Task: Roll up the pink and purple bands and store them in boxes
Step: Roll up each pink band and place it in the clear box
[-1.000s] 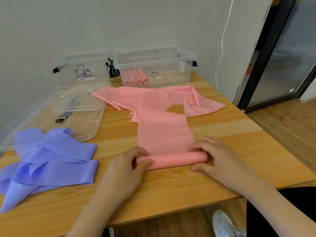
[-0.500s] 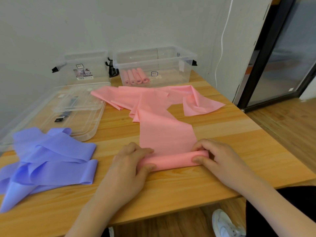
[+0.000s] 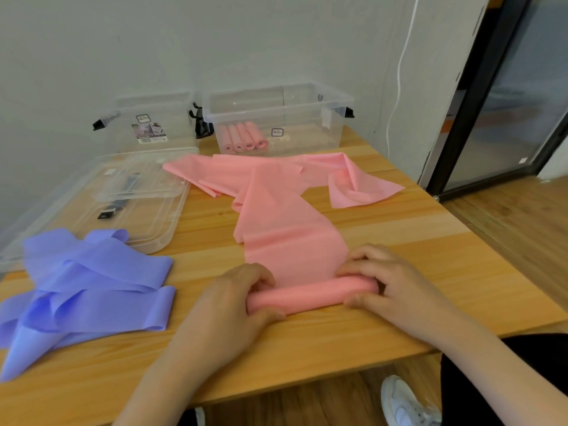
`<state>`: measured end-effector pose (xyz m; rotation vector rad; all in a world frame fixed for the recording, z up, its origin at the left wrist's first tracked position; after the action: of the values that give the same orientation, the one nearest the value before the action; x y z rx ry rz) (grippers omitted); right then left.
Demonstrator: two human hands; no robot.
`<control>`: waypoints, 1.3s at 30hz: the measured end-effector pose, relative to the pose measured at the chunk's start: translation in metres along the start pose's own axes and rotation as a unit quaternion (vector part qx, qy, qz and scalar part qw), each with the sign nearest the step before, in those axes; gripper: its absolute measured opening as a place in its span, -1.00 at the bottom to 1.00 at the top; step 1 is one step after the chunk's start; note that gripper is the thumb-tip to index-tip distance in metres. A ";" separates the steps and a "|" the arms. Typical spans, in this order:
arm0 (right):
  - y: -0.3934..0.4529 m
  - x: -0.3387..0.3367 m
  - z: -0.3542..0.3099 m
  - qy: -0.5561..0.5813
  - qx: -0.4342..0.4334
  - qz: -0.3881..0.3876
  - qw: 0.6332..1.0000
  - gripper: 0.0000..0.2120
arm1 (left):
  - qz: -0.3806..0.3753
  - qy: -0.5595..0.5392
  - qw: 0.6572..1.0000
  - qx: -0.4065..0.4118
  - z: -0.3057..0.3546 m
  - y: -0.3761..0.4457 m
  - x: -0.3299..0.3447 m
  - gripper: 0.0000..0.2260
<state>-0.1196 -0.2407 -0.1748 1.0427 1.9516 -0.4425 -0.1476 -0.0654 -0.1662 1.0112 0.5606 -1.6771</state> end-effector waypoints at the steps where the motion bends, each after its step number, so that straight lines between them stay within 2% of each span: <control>1: -0.001 0.001 0.000 0.000 0.003 -0.007 1.000 -0.70 | 0.010 0.005 1.000 0.000 0.000 0.000 -0.002 -0.77; 3: -0.002 -0.002 0.001 0.003 0.013 0.005 1.000 -0.66 | 0.030 0.005 1.000 0.002 0.002 -0.001 -0.006 -0.93; 7: -0.003 -0.007 0.001 0.007 0.007 0.038 0.999 -0.82 | 0.005 -0.009 1.000 0.018 0.003 0.000 -0.002 -0.69; 9: -0.001 -0.007 0.002 -0.001 0.001 0.034 0.999 -0.94 | -0.012 -0.007 1.000 0.022 0.004 -0.001 0.002 -0.70; 12: 0.001 0.004 0.008 0.001 0.010 -0.032 0.999 -0.67 | 0.021 0.010 1.000 0.014 0.005 -0.003 -0.003 -0.86; 14: 0.000 0.002 0.009 0.001 0.017 -0.032 0.999 -0.58 | 0.035 0.000 0.999 0.006 0.005 -0.004 -0.005 -0.88; 16: -0.001 -0.005 0.009 0.007 0.023 0.001 1.000 -0.63 | 0.024 0.002 1.000 0.009 0.007 -0.004 -0.004 -0.91; 19: -0.002 -0.009 0.007 0.012 0.018 0.021 1.000 -0.73 | -0.008 0.023 0.999 0.031 0.010 -0.002 0.003 -0.63; 21: -0.001 -0.007 0.006 0.005 0.009 0.010 1.000 -0.80 | -0.007 0.030 0.999 0.030 0.007 -0.001 0.004 -0.54; 23: 0.000 -0.005 0.006 0.005 0.002 -0.002 1.000 -0.77 | 0.006 0.035 0.999 0.023 0.006 0.000 0.003 -0.55; 26: 0.000 -0.007 0.004 0.025 0.000 0.010 1.000 -0.78 | 0.034 0.026 0.999 0.007 0.005 -0.002 -0.003 -0.69; 30: -0.001 -0.008 0.002 0.002 0.001 0.032 0.999 -0.85 | 0.020 0.034 0.999 0.028 0.010 -0.002 0.006 -0.69; 34: 0.001 0.001 -0.005 -0.009 -0.021 -0.012 1.000 -0.77 | 0.039 0.052 0.997 0.033 0.014 -0.003 0.007 -0.78; 37: -0.002 -0.007 -0.003 0.001 -0.004 0.027 1.000 -0.74 | 0.036 0.017 0.999 0.003 0.012 -0.004 0.006 -0.81; 39: -0.003 -0.010 0.001 0.000 0.000 0.042 0.999 -0.78 | 0.025 0.032 0.999 0.019 0.015 -0.004 0.009 -0.73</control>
<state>-0.1185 -0.2484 -0.1673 1.1196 1.9004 -0.3955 -0.1575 -0.0806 -0.1660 1.1015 0.5423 -1.6219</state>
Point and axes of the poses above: each hand's wrist, its own y-axis towards the middle knuckle, its own x-axis out of the palm, z = x × y, the point moved 10 cm from there along y, towards the middle knuckle, and after that the axes turned 11 degrees about -z, right-handed, at the moved point
